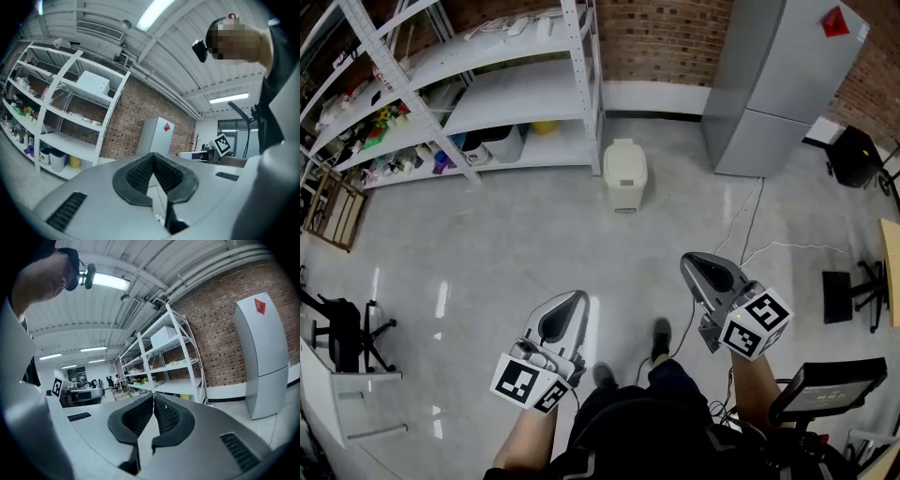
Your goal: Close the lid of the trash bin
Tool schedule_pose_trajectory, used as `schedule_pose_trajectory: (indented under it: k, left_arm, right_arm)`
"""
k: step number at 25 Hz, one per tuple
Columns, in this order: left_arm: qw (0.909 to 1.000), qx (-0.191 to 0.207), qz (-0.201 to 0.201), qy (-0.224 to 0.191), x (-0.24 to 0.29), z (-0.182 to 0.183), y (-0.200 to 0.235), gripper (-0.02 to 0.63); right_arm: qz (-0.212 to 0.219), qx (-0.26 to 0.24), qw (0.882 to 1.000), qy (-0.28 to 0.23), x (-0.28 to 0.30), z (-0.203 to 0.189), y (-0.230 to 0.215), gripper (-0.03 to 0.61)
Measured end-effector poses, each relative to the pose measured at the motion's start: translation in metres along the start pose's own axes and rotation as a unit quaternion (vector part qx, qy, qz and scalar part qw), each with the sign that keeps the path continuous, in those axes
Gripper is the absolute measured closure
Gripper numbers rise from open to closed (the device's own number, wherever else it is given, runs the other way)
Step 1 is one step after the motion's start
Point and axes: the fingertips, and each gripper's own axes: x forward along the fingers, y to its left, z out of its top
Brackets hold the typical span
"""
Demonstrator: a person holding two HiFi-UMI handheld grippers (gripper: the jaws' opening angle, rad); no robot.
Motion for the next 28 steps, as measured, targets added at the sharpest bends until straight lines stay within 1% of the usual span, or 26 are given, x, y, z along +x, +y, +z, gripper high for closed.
schedule_pose_trajectory:
  k: [1,3,5,6,8,10,14,15,18,20,22,25,28]
  left_arm:
    - [1.0000,-0.001,-0.006,0.004,-0.014,-0.002,0.004,0.615]
    - [0.9997,-0.017,-0.019,0.006,-0.038,-0.003,0.007,0.615]
    - [0.9984,-0.033,-0.047,-0.003,-0.059,0.001,0.001,0.615]
    - [0.9977,-0.033,-0.059,-0.006,-0.067,0.003,-0.005,0.615]
    - [0.9971,-0.026,-0.072,-0.007,-0.078,0.005,-0.014,0.615]
    - [0.9972,-0.023,-0.070,-0.009,-0.084,0.005,-0.023,0.615]
    - [0.9990,-0.024,-0.029,-0.025,-0.101,0.008,-0.040,0.615]
    - [0.9991,-0.023,-0.026,-0.025,-0.105,0.008,-0.048,0.615]
    - [0.9990,-0.012,-0.040,-0.015,-0.113,0.008,-0.079,0.615]
    - [0.9988,-0.011,-0.046,-0.012,-0.117,0.007,-0.100,0.615]
    - [0.9992,-0.008,-0.039,-0.004,-0.119,0.002,-0.122,0.615]
    - [0.9994,0.012,-0.023,0.021,-0.114,-0.009,-0.163,0.615]
    - [0.9990,0.021,-0.033,0.021,-0.114,-0.012,-0.207,0.615]
  right_arm:
    - [-0.008,0.003,1.000,0.001,-0.001,-0.005,0.013,0.569]
    - [-0.022,0.006,1.000,0.006,-0.004,-0.013,0.039,0.569]
    - [-0.023,0.003,1.000,0.010,-0.011,-0.019,0.064,0.569]
    - [-0.021,-0.002,1.000,0.010,-0.015,-0.020,0.076,0.569]
    - [-0.018,-0.012,1.000,0.007,-0.024,-0.019,0.093,0.569]
    - [-0.020,-0.021,1.000,0.003,-0.035,-0.017,0.103,0.569]
    - [-0.021,-0.026,0.999,-0.009,-0.066,-0.015,0.116,0.569]
    - [-0.020,-0.023,0.999,-0.014,-0.075,-0.016,0.119,0.569]
    - [-0.017,-0.010,0.999,-0.027,-0.104,-0.021,0.129,0.569]
    - [-0.015,-0.008,1.000,-0.027,-0.121,-0.028,0.130,0.569]
    - [-0.003,-0.007,1.000,-0.024,-0.139,-0.034,0.127,0.569]
    - [0.013,0.004,1.000,-0.021,-0.183,-0.044,0.117,0.569]
    - [0.012,0.007,1.000,-0.027,-0.221,-0.048,0.113,0.571]
